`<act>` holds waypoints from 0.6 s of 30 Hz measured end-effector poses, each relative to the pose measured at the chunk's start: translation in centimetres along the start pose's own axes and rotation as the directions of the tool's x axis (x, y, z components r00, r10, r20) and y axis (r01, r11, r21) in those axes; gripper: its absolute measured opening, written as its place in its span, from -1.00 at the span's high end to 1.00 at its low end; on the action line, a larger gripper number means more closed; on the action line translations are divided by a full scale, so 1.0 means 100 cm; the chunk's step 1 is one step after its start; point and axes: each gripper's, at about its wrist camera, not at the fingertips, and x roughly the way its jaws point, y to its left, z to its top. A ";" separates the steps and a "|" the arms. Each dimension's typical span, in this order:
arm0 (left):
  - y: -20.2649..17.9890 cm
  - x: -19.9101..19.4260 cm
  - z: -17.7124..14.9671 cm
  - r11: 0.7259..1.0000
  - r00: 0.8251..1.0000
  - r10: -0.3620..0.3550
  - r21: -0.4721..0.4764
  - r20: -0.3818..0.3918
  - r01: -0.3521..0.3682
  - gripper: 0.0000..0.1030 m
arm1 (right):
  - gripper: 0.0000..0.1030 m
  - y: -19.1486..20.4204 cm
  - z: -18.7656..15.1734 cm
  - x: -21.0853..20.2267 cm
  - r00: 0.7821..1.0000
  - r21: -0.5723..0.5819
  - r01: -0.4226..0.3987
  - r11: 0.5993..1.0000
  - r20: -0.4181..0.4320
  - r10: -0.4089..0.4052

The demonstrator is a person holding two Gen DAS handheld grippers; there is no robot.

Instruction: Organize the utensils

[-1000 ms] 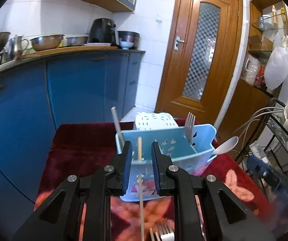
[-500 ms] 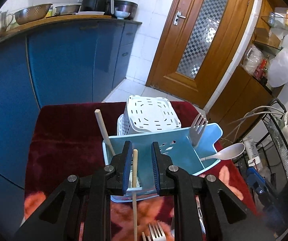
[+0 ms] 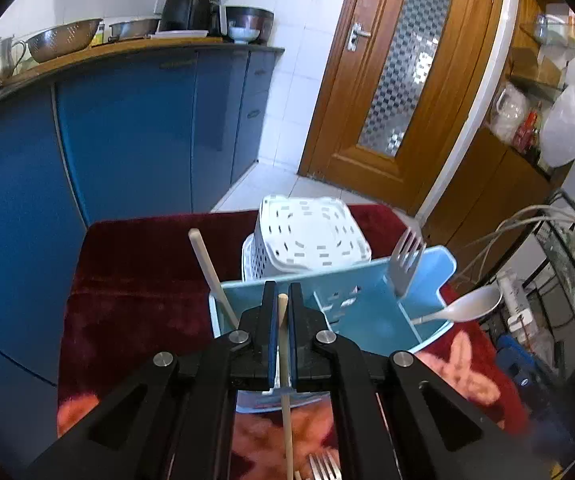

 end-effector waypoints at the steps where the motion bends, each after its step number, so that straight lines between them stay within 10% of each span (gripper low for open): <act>1: 0.002 -0.002 0.002 1.000 1.000 -0.002 -0.003 0.010 0.002 0.96 | 0.44 0.000 0.000 0.001 1.000 0.000 0.001 1.000 -0.002 -0.001; 18: 0.003 -0.020 0.037 1.000 0.999 0.002 -0.009 0.043 -0.002 0.96 | 0.44 -0.003 -0.005 0.005 1.000 0.004 -0.001 1.000 -0.022 0.001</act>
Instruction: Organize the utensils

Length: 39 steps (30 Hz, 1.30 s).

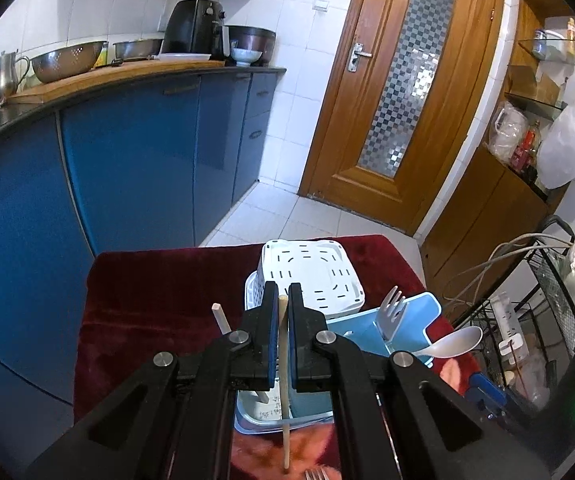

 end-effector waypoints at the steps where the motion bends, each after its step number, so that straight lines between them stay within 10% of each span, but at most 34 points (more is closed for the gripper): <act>1: 0.000 0.001 0.000 1.000 1.000 -0.005 -0.004 -0.002 0.005 0.96 | 0.44 0.000 -0.001 0.000 1.000 0.002 0.000 1.000 0.000 0.000; 39: -0.008 -0.022 0.063 1.000 0.994 -0.011 0.006 0.106 0.010 0.95 | 0.44 -0.014 -0.010 0.014 0.999 0.013 0.001 1.000 -0.034 0.000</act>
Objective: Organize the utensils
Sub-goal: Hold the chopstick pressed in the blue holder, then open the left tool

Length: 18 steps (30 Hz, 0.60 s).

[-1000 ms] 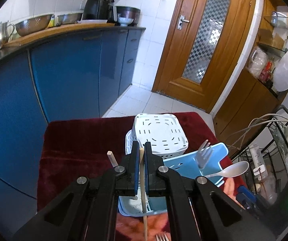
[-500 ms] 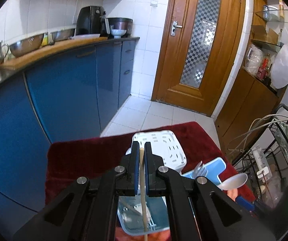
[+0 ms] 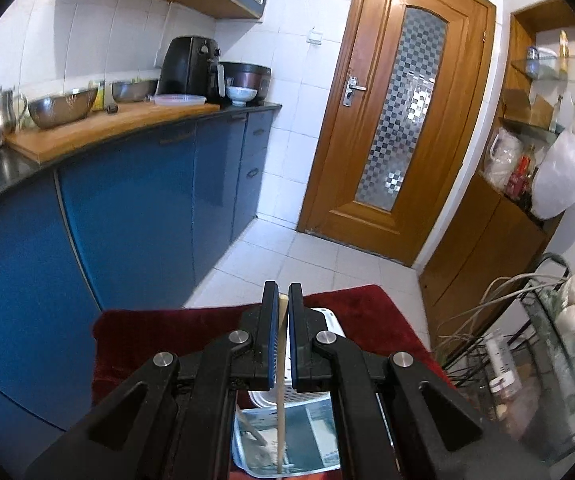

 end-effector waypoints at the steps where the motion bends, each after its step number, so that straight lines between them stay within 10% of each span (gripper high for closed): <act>1: 0.000 0.001 -0.001 1.000 1.000 0.009 0.001 -0.007 -0.009 0.95 | 0.44 -0.001 0.000 0.000 1.000 0.001 0.000 1.000 -0.001 0.000; 18: -0.001 0.028 0.002 0.999 1.000 0.013 0.052 -0.011 -0.012 0.96 | 0.44 -0.001 -0.005 0.006 1.000 0.004 -0.001 1.000 -0.019 0.001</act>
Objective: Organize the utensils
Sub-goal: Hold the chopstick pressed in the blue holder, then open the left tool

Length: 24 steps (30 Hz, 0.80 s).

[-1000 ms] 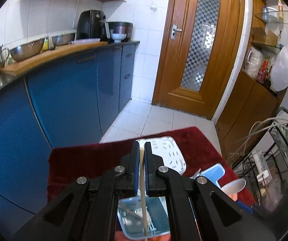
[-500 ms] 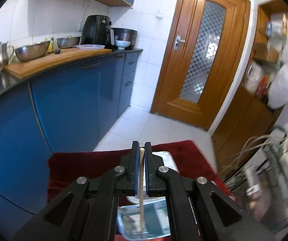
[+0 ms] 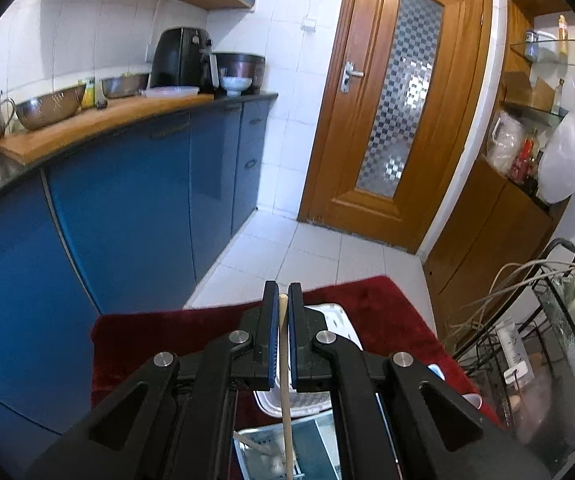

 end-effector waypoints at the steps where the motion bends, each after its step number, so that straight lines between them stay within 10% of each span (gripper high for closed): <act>1: 0.000 -0.003 0.003 1.000 1.000 -0.001 -0.005 0.010 0.001 0.96 | 0.44 0.000 0.000 0.001 1.000 0.001 -0.001 1.000 -0.003 0.001; 11: 0.003 -0.042 0.015 0.999 0.981 0.038 -0.030 0.191 -0.033 0.96 | 0.44 0.000 -0.002 0.004 1.000 -0.008 -0.005 1.000 -0.011 0.004; 24: -0.010 -0.041 -0.064 0.990 0.953 0.125 0.031 0.276 -0.138 0.96 | 0.44 0.006 -0.003 -0.005 1.000 -0.020 0.003 1.000 0.012 -0.002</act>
